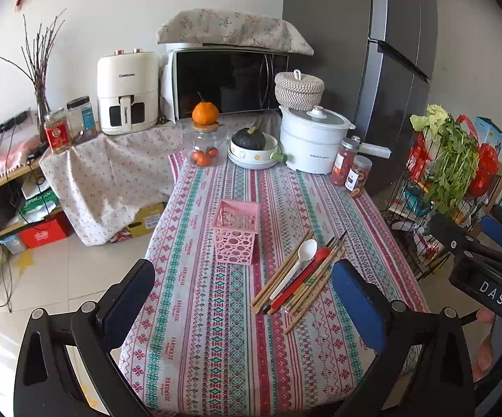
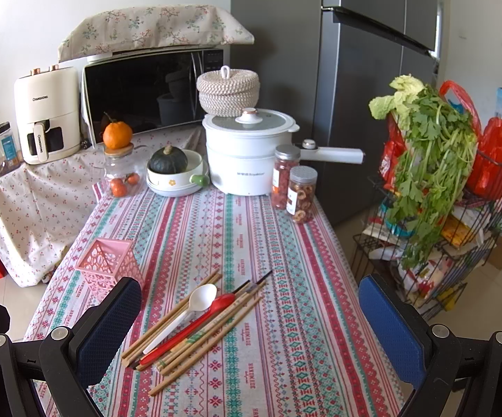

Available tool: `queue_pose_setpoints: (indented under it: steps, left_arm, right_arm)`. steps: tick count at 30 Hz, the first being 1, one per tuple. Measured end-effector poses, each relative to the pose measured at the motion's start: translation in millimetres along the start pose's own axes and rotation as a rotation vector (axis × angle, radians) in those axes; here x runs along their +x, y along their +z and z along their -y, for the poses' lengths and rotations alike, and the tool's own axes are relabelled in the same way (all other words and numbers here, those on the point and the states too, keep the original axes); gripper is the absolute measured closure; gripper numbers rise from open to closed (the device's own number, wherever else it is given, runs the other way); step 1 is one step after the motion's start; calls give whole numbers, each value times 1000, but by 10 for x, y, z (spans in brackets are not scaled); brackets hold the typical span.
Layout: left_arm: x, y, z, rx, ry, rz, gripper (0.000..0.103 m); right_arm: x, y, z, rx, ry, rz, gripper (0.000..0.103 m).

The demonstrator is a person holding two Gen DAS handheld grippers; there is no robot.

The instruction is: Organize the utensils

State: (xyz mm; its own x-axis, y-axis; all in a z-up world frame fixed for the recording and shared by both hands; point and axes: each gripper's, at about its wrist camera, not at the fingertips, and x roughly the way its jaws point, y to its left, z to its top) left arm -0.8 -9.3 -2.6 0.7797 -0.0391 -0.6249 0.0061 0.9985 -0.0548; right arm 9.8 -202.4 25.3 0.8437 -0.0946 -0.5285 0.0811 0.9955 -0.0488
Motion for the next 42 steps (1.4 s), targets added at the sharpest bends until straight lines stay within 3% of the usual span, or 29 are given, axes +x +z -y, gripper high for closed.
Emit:
queue_pose_setpoints:
  steps: [42]
  left_arm:
    - [-53,14,18,0,-5,5,0]
  right_arm:
    - [-7,-7,-18,-4,-1,0,0]
